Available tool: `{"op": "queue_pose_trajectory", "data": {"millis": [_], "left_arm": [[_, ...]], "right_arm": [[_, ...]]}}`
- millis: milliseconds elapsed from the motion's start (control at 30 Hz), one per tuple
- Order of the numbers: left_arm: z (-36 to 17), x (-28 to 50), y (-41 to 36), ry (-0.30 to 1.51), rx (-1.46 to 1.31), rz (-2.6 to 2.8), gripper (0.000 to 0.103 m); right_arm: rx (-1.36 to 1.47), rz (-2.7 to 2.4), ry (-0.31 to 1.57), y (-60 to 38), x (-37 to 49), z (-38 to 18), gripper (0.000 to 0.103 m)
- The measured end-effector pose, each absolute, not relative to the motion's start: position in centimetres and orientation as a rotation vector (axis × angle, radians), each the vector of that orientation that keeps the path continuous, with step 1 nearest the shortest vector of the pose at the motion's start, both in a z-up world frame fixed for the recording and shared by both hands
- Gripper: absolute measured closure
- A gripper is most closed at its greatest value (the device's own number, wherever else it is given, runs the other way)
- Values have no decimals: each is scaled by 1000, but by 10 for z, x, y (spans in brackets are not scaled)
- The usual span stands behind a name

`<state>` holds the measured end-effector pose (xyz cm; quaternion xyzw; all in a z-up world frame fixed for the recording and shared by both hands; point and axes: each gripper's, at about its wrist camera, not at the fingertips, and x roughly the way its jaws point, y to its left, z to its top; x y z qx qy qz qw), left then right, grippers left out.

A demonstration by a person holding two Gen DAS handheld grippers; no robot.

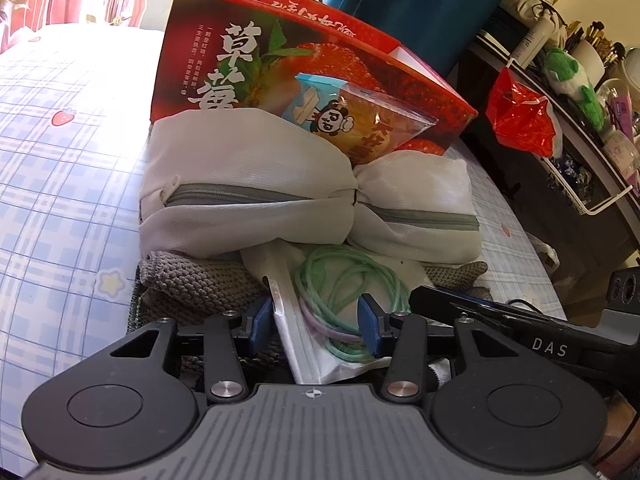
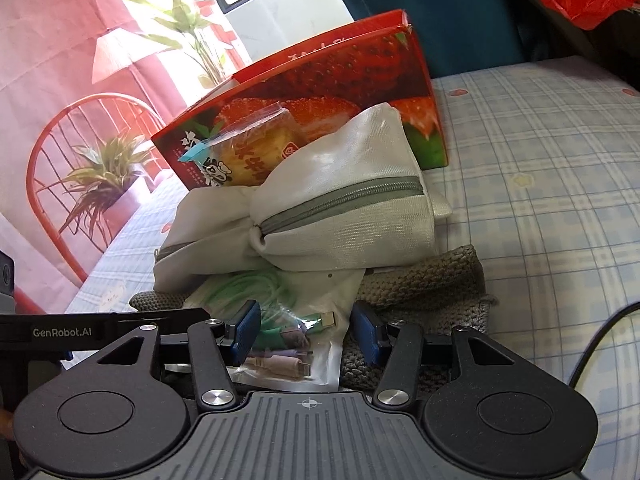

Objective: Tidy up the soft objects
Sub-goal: 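Grasp the clear bag of green cables with the right tool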

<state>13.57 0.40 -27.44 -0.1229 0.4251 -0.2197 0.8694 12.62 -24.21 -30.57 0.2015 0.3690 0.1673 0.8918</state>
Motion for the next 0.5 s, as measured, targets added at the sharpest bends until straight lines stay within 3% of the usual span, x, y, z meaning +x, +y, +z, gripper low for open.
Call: {"op": "queue_pose_trajectory", "data": {"millis": [167, 333, 500], "left_arm": [[-275, 134, 4, 887, -266, -475, 56], [-274, 133, 4, 879, -263, -478, 64], [-270, 130, 6, 871, -258, -500, 65]], "right_arm": [[437, 362, 772, -242, 124, -306, 55], [452, 366, 772, -244, 124, -306, 56], [467, 396, 759, -243, 120, -302, 61]]}}
